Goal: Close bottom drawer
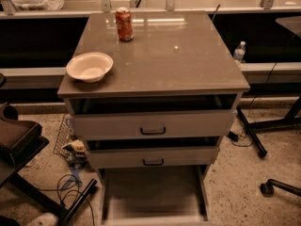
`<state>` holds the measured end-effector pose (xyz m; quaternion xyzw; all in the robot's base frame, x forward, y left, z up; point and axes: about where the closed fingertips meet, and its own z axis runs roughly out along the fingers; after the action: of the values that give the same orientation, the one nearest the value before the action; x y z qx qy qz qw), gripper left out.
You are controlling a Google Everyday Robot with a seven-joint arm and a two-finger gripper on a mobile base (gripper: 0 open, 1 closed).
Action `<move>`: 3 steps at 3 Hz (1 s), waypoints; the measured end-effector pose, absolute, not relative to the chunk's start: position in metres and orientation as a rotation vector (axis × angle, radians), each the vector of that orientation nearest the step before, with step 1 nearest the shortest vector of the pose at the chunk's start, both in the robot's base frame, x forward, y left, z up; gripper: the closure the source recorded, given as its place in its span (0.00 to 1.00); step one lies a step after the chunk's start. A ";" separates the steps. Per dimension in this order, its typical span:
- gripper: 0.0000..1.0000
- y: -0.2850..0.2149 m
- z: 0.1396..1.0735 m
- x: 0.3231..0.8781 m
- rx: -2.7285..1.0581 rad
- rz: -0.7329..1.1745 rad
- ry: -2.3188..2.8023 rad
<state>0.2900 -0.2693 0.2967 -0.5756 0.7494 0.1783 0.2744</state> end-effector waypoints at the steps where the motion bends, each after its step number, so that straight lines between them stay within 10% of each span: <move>1: 1.00 -0.268 0.297 0.290 -1.548 0.481 2.014; 3: 1.00 -0.244 0.237 0.288 -1.447 0.625 1.985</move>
Offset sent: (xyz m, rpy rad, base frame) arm -0.0022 0.0262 -0.0565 0.1327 0.0383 -0.0261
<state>0.2883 -0.2435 0.2367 -0.5449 0.7474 0.2352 0.2986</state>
